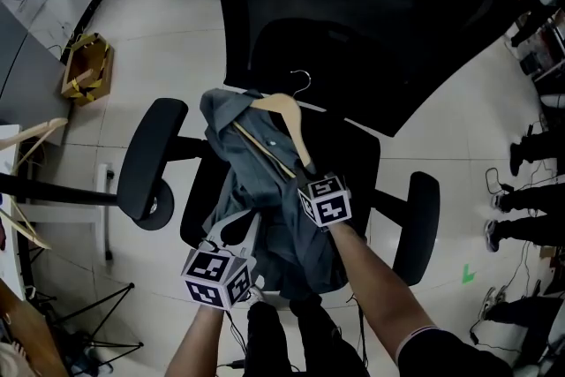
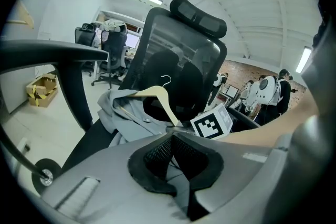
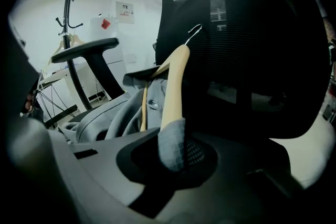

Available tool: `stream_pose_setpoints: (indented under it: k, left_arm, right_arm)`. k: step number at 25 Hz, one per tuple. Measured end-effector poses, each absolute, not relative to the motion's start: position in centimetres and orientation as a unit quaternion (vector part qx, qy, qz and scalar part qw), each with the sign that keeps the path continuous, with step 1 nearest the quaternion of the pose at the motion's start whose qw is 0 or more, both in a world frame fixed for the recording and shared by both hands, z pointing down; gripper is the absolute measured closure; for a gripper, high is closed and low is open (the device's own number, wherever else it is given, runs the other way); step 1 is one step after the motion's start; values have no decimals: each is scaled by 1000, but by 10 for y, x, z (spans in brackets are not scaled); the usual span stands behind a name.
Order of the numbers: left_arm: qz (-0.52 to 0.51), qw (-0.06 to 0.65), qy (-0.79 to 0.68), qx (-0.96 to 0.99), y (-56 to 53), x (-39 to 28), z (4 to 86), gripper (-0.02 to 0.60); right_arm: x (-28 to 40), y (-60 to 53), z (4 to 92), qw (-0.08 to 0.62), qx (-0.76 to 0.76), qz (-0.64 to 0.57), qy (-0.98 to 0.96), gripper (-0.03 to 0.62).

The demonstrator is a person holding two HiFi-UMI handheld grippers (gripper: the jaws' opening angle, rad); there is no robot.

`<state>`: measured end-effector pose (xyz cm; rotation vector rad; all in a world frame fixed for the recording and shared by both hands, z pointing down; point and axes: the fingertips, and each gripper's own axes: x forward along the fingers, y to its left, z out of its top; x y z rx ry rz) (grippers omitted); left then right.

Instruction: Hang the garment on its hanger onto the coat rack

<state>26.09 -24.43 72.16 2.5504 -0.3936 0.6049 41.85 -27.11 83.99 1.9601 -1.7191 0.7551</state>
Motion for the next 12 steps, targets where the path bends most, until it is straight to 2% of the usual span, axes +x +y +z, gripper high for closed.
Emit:
stream_pose_setpoints:
  k: [6, 12]
  left_arm:
    - [214, 239, -143, 936, -246, 260, 709, 580]
    - [204, 228, -137, 942, -242, 255, 692, 580]
  right_arm:
    - [415, -269, 810, 222, 705, 221, -636, 548]
    - [414, -262, 772, 200, 714, 196, -642, 551]
